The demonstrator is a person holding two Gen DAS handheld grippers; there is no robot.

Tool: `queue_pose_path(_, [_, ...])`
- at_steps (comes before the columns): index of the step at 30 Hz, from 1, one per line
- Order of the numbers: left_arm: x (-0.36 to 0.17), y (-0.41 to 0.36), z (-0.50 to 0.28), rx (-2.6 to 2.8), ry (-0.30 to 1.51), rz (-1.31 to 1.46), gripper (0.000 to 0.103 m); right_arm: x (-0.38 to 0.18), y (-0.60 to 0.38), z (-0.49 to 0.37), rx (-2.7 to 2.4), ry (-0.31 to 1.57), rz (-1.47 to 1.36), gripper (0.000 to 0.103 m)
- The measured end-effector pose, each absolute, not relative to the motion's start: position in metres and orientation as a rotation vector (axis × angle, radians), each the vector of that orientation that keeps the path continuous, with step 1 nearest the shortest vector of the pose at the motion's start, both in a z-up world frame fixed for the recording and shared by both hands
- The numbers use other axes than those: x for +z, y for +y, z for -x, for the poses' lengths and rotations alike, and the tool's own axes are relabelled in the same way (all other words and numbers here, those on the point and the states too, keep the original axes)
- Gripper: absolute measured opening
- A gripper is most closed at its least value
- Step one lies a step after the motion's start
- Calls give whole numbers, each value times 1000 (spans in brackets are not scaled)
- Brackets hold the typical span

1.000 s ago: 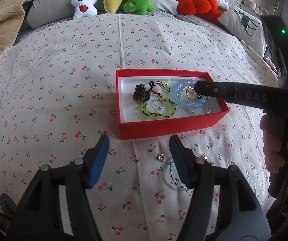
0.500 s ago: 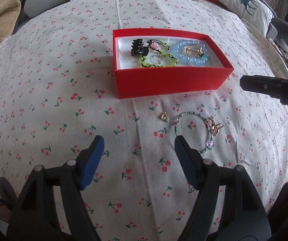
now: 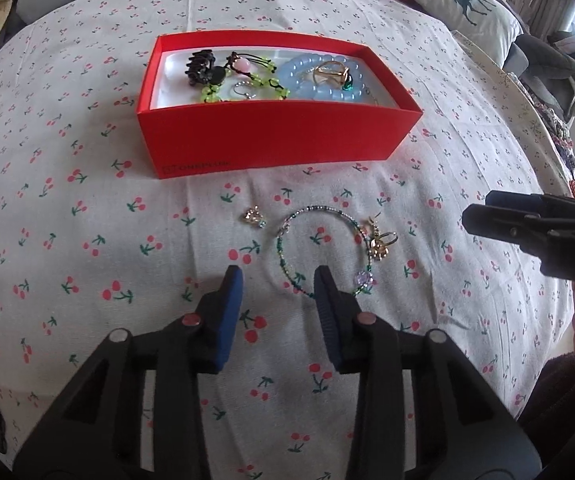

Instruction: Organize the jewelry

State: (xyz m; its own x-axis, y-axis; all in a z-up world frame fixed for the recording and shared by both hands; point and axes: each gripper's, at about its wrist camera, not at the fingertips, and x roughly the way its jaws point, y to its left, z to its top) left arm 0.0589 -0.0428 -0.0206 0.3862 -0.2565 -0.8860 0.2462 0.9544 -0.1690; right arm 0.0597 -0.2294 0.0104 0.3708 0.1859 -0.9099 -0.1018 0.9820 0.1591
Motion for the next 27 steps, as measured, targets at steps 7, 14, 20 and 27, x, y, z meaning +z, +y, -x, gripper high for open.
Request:
queue_pose_path(7, [-28,-58,-66,-294,1135,-38,6,5,-241,-60,179,1193,-94,64])
queue_pose_path(14, [-24,-52,-65,-278,1125,-53,4,4,-237,-60,197,1207,-105,64])
queue_pose_path(20, [-15,-27,-56,-258,1113,-33,4,5,-225,-62,222,1220,-135,64])
queue_pose_path(27, [-16,5,-49,-217,1116,-22,4,2,-202,-74,251,1227,-190,37])
